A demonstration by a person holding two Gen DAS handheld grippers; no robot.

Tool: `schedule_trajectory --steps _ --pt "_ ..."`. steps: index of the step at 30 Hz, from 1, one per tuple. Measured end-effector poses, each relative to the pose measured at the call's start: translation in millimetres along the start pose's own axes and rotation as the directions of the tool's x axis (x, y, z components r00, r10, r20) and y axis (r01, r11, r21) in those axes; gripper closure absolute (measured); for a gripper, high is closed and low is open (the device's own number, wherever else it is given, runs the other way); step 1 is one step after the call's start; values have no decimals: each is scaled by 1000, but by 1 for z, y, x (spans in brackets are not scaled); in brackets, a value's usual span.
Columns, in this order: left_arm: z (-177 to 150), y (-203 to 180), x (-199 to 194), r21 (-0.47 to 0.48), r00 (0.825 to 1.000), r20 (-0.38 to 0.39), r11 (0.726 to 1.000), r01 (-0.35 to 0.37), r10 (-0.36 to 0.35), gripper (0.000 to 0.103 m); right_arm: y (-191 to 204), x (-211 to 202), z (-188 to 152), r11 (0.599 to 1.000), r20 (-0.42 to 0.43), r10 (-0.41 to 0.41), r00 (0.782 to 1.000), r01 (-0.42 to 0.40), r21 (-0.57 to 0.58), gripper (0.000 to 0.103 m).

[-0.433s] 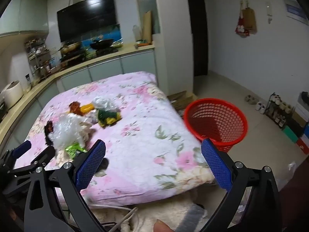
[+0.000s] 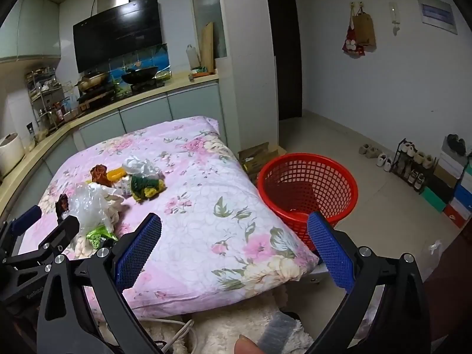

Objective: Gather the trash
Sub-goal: 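Move both tools toward the trash pile on the bedspread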

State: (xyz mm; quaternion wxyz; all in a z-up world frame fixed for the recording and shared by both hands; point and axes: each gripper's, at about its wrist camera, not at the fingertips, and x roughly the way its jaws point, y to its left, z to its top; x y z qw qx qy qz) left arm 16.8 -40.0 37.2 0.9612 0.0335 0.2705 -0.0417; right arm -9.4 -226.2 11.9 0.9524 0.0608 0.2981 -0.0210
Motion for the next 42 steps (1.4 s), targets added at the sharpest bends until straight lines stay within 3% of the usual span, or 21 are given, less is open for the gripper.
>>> schedule_trajectory --steps 6,11,42 --pt "10 -4 5 4 1000 19 1000 15 -15 7 -6 -6 4 1000 34 -15 999 14 7 7" --pt "-8 -5 0 16 998 52 1000 21 -22 7 -6 -6 6 1000 45 -30 999 30 3 7" --pt "-18 0 4 0 999 33 1000 24 -24 7 -7 0 4 999 37 -47 998 46 11 7"
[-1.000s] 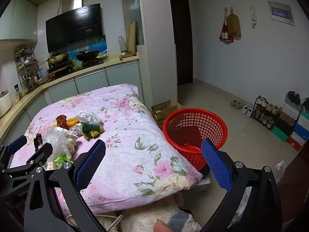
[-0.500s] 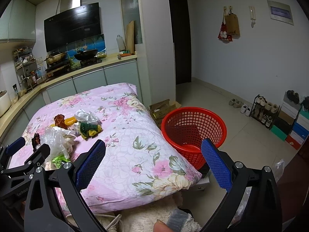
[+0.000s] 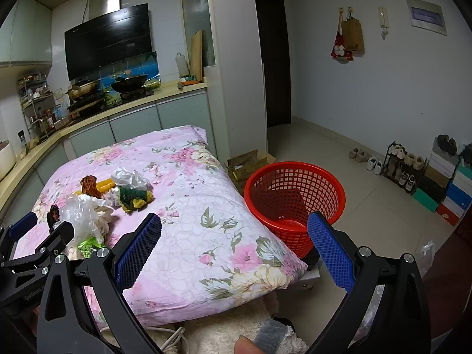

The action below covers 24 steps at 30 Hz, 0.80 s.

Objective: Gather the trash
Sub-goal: 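Move both tools toward the trash pile on the bedspread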

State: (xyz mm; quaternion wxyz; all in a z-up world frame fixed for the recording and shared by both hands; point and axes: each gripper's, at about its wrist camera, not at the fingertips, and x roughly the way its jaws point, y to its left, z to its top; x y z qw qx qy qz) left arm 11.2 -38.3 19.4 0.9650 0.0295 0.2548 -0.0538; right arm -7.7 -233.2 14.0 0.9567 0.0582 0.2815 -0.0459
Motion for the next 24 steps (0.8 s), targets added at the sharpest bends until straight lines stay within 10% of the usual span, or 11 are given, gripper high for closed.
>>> schedule_trajectory --steps 24 --pt "16 5 21 6 1000 -12 1000 -20 20 7 -12 23 17 998 5 -53 999 53 13 7"
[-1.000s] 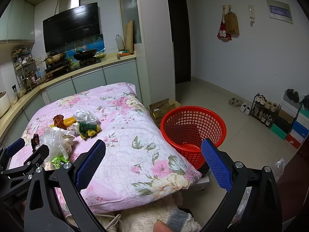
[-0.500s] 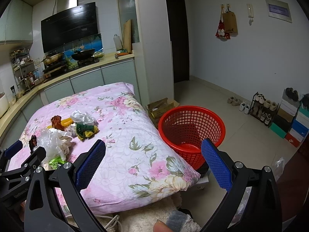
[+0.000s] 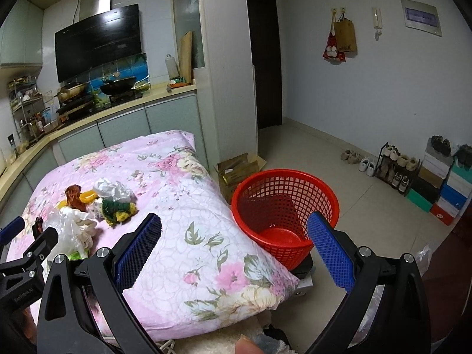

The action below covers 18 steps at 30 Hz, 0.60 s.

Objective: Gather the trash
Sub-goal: 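Move both tools toward the trash pile on the bedspread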

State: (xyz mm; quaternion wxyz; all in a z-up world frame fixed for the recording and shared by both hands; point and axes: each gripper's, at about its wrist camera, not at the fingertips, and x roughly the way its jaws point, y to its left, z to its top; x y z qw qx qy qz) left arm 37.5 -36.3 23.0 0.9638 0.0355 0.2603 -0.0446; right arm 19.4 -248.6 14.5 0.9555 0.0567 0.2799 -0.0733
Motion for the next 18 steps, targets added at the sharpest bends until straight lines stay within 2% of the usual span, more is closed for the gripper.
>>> schedule_trajectory --steps 9,18 --pt "3 10 10 -36 1000 -1 999 -11 11 7 1 8 6 1000 3 2 1000 -2 -7 7" --pt "-2 9 14 -26 1000 -21 1000 -13 12 7 3 15 4 1000 -17 7 1000 -7 -8 7"
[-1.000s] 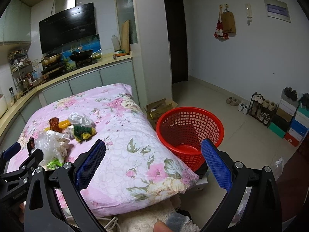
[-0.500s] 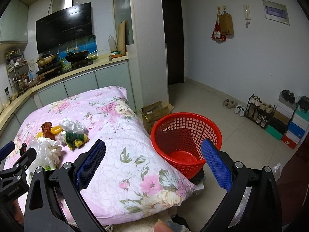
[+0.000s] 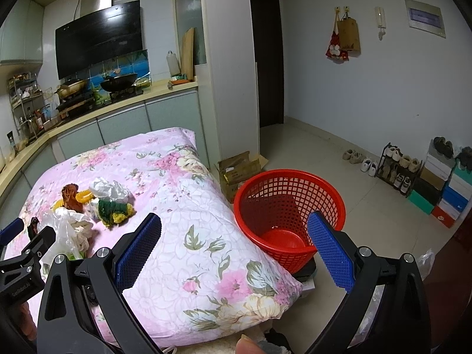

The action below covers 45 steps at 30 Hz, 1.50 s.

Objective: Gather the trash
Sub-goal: 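Move both tools toward the trash pile on the bedspread, then grasp the clear plastic bag with left tool while right tool grasps black bag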

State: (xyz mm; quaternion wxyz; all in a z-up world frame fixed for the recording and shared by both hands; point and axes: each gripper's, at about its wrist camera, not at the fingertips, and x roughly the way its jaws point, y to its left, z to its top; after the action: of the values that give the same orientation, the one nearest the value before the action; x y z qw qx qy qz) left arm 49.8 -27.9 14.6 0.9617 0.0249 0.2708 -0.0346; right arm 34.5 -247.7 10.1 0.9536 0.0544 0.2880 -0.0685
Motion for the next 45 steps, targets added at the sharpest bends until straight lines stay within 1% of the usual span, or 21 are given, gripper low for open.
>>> schedule_trajectory --steps 21,24,29,32,34,38,41,42,45 --pt "-2 3 6 -9 1000 -16 1000 -5 5 7 1 2 -2 1000 -3 3 1000 -3 0 7" --pt "-3 6 11 -16 999 -33 1000 -14 13 7 4 6 -6 1000 -13 11 1000 -11 -8 7" --pt "-4 14 18 -25 998 -56 999 -32 30 7 17 24 -5 998 -65 51 997 -53 -36 7" --pt "-3 21 20 -32 997 -68 999 -37 35 7 29 40 -3 993 -123 93 988 -101 -61 7" --pt "0 27 21 -44 997 -70 998 -43 40 7 38 53 -7 988 -176 117 977 -133 -79 7" --pt "8 56 24 -104 996 -78 993 -61 53 7 56 77 -15 977 -255 143 956 -178 -118 7" --pt "13 86 28 -183 994 -101 982 -49 31 7 68 98 -22 966 -318 150 936 -208 -156 7" --pt "13 99 30 -217 994 -111 975 -43 19 7 71 104 -24 963 -334 147 931 -212 -167 7" --pt "14 122 32 -282 992 -123 959 -33 -2 8 77 119 -30 958 -371 136 918 -217 -186 7"
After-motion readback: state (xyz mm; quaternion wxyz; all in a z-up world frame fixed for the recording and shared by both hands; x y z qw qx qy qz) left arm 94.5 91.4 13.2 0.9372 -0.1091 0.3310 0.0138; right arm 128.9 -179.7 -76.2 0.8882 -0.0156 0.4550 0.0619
